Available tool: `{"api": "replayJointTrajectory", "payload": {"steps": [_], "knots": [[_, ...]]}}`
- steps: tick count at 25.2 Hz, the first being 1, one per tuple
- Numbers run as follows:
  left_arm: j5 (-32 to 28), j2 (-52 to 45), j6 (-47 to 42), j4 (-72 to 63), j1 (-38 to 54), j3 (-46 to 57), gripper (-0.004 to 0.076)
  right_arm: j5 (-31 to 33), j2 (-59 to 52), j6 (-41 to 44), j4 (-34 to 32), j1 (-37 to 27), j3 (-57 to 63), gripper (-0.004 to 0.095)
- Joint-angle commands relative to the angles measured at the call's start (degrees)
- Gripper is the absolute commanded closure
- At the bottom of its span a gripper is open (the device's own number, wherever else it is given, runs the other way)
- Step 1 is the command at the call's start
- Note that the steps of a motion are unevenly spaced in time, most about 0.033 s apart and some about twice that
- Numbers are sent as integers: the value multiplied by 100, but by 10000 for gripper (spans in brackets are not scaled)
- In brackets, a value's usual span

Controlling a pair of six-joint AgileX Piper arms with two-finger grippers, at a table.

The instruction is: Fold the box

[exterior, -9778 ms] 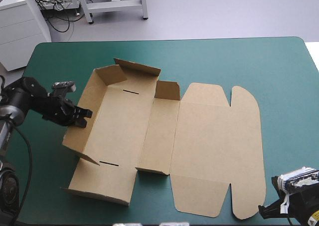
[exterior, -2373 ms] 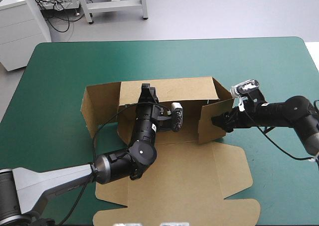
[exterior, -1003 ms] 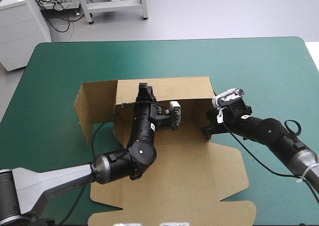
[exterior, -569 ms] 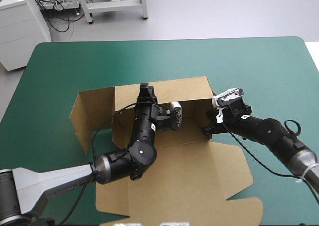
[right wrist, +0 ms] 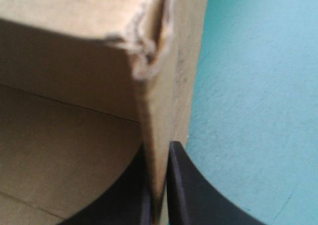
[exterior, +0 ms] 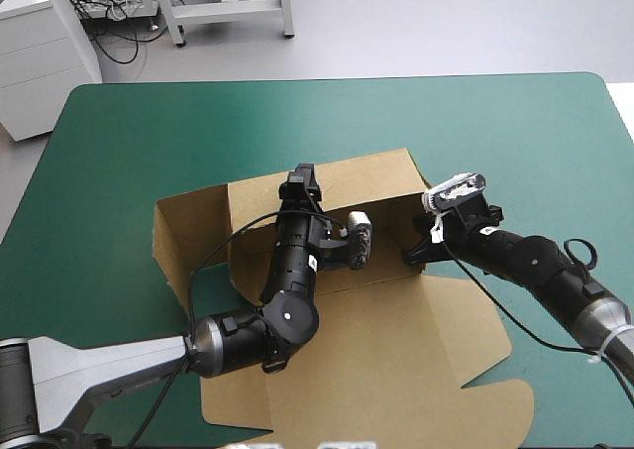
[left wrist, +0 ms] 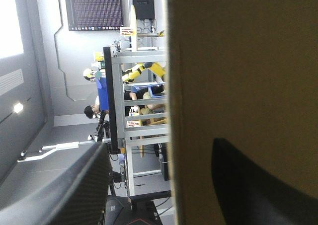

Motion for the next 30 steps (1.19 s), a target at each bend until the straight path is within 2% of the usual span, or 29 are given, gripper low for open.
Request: {"api": "replayJointTrajectory", "payload": {"steps": [1,3,6,9,10,11,12,13,15,17,19,21,25,30], "knots": [[894,-197,-167,546,-511,-157,285,-895,-57,-57,157,6,-274,926],[1282,-197,-177,546,-829,-157,285,-1079,146,-57,146,6,-515,926],[1526,-197,-177,536,-1102,-157,285,-1105,505,-57,146,6,-909,926],[1596,-197,-177,487,-1280,-157,287,-1109,938,-57,146,6,-1304,926],[1567,-197,-101,369,-1280,-157,315,-1109,1022,-57,146,6,-1346,926],[1469,-197,221,114,-1268,-157,441,-1109,1059,-57,146,6,-1346,926],[1309,-197,514,-242,-1220,-198,618,-1096,1085,-57,146,6,-1346,926],[960,-241,1025,-742,-1098,-315,743,-1087,1109,-57,146,6,-1346,926],[331,-371,1939,-1627,-847,-575,731,-1051,1107,-57,146,6,-1346,926],[-237,-536,3279,-2971,-470,-1010,731,-1051,1111,-57,136,6,-1346,926],[-376,-639,4554,-4649,46,-1569,731,-1037,1111,-57,136,6,-1346,926],[60,-665,5633,-6220,612,-2311,731,-1033,1111,-57,136,6,-1335,926],[1754,-566,7162,-8573,1802,-3721,731,-1034,1111,-57,136,6,-1335,926],[1545,-494,7119,-9938,3800,-4657,732,-1034,1121,-67,136,6,-1335,926]]}}
